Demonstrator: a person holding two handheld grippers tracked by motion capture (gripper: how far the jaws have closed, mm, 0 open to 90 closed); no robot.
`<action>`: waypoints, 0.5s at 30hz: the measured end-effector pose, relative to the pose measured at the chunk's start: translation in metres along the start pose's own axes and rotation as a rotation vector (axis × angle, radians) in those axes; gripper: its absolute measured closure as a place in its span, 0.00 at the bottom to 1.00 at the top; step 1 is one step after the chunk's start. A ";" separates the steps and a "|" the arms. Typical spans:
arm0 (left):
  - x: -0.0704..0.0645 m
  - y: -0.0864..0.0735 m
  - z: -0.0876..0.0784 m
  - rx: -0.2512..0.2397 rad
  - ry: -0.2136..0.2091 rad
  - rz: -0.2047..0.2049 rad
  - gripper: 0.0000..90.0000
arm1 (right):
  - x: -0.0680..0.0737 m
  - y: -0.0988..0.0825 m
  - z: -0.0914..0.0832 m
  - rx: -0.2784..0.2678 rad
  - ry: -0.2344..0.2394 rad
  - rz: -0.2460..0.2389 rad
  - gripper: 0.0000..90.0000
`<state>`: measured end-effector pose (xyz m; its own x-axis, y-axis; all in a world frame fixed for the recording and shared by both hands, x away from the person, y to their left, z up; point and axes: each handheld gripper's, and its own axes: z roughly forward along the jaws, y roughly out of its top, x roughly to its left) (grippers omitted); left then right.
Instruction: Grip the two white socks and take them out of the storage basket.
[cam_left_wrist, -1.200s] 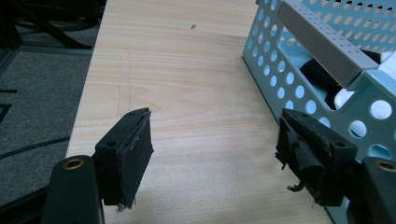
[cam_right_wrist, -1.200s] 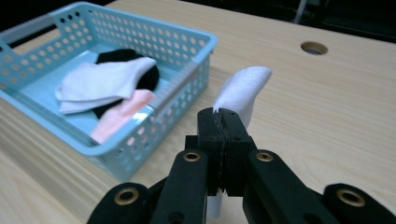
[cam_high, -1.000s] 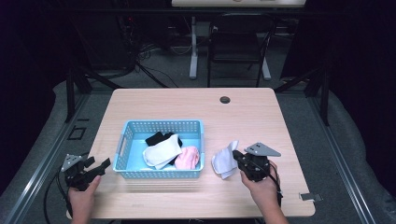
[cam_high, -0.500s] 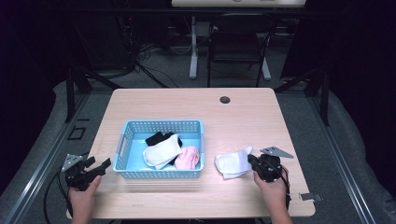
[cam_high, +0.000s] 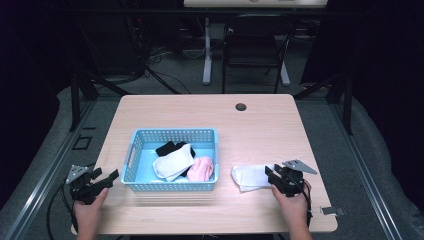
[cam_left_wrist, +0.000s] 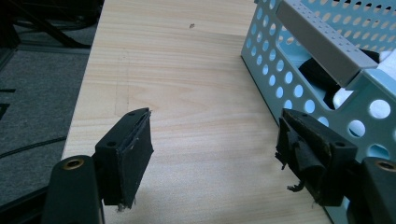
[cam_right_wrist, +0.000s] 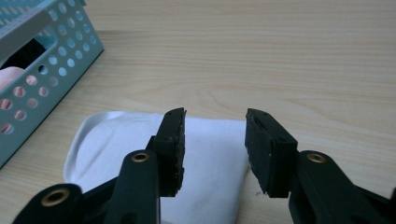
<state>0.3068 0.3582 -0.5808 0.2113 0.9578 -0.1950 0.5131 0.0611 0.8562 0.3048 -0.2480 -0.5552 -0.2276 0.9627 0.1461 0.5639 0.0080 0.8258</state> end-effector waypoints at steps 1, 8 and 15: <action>0.000 0.000 0.000 0.000 0.000 0.000 0.30 | 0.001 0.000 0.000 -0.008 0.004 -0.004 0.62; 0.000 0.000 0.000 -0.001 0.004 -0.002 0.30 | 0.016 0.006 -0.002 -0.031 0.073 -0.005 0.55; 0.001 0.000 0.000 -0.002 0.004 -0.002 0.30 | 0.039 0.013 -0.003 -0.024 0.140 -0.050 0.55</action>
<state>0.3066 0.3589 -0.5807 0.2068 0.9588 -0.1948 0.5122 0.0635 0.8565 0.3011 -0.2116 -0.5366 -0.3644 0.9140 0.1782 0.5304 0.0464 0.8465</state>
